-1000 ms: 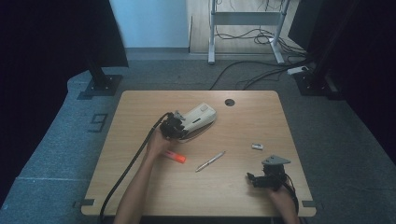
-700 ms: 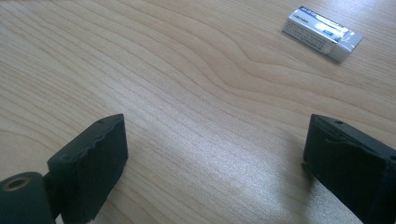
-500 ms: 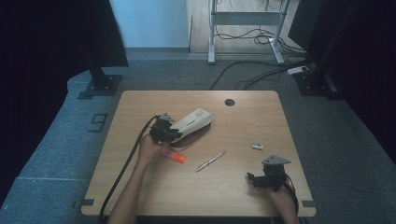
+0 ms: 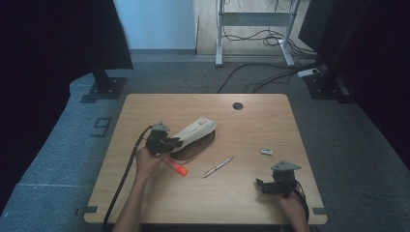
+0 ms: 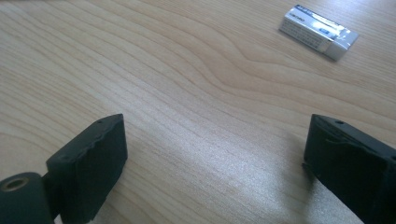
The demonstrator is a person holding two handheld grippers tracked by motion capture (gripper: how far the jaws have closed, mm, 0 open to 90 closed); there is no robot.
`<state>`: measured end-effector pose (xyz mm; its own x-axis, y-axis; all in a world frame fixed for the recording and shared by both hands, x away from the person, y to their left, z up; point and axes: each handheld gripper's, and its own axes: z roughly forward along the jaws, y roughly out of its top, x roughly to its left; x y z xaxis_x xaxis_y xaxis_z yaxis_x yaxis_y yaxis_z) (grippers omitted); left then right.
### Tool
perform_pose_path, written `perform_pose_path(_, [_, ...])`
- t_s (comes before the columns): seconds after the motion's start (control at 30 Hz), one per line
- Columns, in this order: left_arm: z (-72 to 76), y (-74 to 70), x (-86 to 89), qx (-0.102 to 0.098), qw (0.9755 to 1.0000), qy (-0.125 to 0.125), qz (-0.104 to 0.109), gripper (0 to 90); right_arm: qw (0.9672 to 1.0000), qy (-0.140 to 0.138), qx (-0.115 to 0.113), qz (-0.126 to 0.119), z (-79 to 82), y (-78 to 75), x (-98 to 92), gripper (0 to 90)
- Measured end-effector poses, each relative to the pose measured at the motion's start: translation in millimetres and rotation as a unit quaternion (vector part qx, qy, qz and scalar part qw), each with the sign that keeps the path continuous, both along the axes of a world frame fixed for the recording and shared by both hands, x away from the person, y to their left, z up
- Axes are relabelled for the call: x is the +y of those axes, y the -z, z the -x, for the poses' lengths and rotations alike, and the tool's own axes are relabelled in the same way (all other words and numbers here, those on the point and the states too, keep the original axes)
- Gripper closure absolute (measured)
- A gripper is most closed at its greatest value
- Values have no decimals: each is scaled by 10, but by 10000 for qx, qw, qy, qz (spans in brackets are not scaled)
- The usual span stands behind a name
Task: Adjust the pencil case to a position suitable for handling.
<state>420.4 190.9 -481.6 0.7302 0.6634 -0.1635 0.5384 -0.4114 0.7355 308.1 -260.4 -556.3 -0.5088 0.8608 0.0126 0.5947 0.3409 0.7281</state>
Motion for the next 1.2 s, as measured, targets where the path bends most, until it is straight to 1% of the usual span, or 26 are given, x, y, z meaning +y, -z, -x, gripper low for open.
perform_pose_path(0.1, [30,12,35,-54,10000,13,37,764,10000,26,5,4,0,0,2,47])
perform_pose_path(0.23, [31,4,44,-53,10000,33,22,764,10000,35,11,3,0,1,3,46])
perform_pose_path(0.53, [63,-6,91,-104,9999,12,88,766,10000,-3,13,11,1,0,3,42])
perform_pose_path(0.6, [55,-7,121,-84,9998,1,169,766,10000,-88,15,10,2,0,-2,43])
perform_pose_path(0.67, [47,2,137,-71,9997,8,214,766,9999,-113,18,4,1,-2,-12,52])
perform_pose_path(0.73, [42,10,144,-63,9997,20,249,765,9999,-115,21,-8,-1,-9,-25,79])
perform_pose_path(0.83, [37,15,147,-54,9996,26,268,765,9999,-102,87,-58,-14,-35,-53,95])
perform_pose_path(0.87, [33,20,149,-47,9996,34,281,764,9999,-80,58,-133,-23,-68,-87,110])
perform_pose_path(0.9, [33,20,149,-47,9996,34,281,763,9999,-70,22,-147,-27,-88,-105,122])
perform_pose_path(1.0, [33,26,146,-51,9995,34,294,763,9998,-70,-11,-162,-36,-125,-140,130])
perform_pose_path(1.03, [35,26,143,-56,9996,34,284,762,9998,-3,-35,-183,-55,-164,-179,132])
perform_pose_path(1.17, [39,24,140,-70,9996,39,270,761,9998,69,-81,-162,-93,-194,-227,134])
perform_pose_path(1.2, [38,26,140,-68,9996,48,270,760,9998,103,-95,-165,-135,-215,-261,135])
